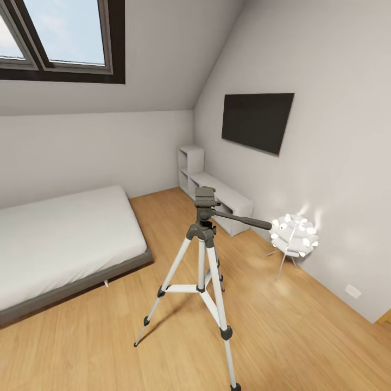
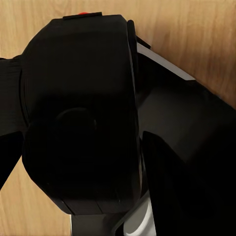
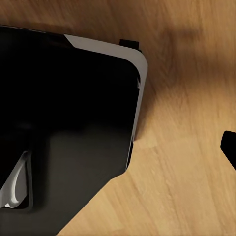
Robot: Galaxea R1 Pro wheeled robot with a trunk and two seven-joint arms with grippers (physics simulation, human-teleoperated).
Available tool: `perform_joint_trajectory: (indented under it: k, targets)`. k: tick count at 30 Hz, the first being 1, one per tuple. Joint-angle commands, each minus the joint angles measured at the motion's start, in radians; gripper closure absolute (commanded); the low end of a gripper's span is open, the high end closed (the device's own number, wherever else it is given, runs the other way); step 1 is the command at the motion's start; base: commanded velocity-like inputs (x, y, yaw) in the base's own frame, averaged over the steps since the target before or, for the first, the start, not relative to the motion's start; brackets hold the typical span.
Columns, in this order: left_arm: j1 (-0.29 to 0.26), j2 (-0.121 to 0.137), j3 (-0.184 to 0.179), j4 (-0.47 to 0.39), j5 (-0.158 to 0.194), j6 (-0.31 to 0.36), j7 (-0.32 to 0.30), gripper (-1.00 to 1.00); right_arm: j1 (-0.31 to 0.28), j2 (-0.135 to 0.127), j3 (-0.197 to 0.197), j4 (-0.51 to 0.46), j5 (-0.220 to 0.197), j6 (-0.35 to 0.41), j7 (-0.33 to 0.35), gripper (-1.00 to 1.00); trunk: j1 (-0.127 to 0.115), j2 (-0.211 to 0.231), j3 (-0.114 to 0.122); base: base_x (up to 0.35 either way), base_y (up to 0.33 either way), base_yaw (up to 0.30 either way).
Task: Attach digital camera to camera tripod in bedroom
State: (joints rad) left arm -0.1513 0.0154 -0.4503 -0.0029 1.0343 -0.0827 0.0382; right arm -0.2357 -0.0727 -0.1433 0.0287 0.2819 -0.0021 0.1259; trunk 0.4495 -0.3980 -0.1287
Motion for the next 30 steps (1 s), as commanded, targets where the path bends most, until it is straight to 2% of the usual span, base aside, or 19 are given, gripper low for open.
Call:
perform_joint_trajectory:
  k: [1, 20, 24, 27, 28, 30]
  targets:
    - [-0.001, 0.000, -0.008, 0.000, 0.003, -0.002, 0.003, 1.00, -0.001, -0.001, -0.009, 0.002, 0.009, 0.000, 0.003, -1.00, 0.001, -0.002, -0.002, 0.000, 0.000, 0.000]
    - [-0.001, 0.000, -0.008, 0.000, 0.009, -0.003, 0.004, 1.00, -0.001, -0.001, -0.007, -0.024, 0.012, 0.003, 0.014, -1.00, 0.001, -0.002, -0.002, 0.000, 0.000, 0.000]
    - [-0.001, 0.000, -0.008, 0.000, 0.009, -0.003, 0.003, 1.00, 0.000, 0.000, -0.006, -0.126, 0.012, 0.015, 0.029, -1.00, 0.001, -0.002, -0.002, 0.000, 0.000, 0.000]
    - [-0.001, 0.000, -0.008, 0.000, 0.008, -0.003, 0.003, 1.00, 0.001, 0.001, -0.007, -0.245, 0.009, 0.047, 0.040, -1.00, 0.001, -0.002, -0.002, 0.000, 0.000, 0.000]
    - [-0.001, 0.000, -0.008, 0.000, 0.007, -0.003, 0.003, 1.00, 0.001, 0.001, -0.009, -0.342, 0.006, 0.095, 0.047, -1.00, 0.001, -0.002, -0.002, 0.000, 0.000, 0.000]
    - [-0.001, 0.000, -0.008, 0.000, 0.006, -0.003, 0.003, 1.00, 0.001, 0.002, -0.011, -0.444, 0.001, 0.166, 0.054, -1.00, 0.001, -0.002, -0.002, 0.000, 0.000, 0.000]
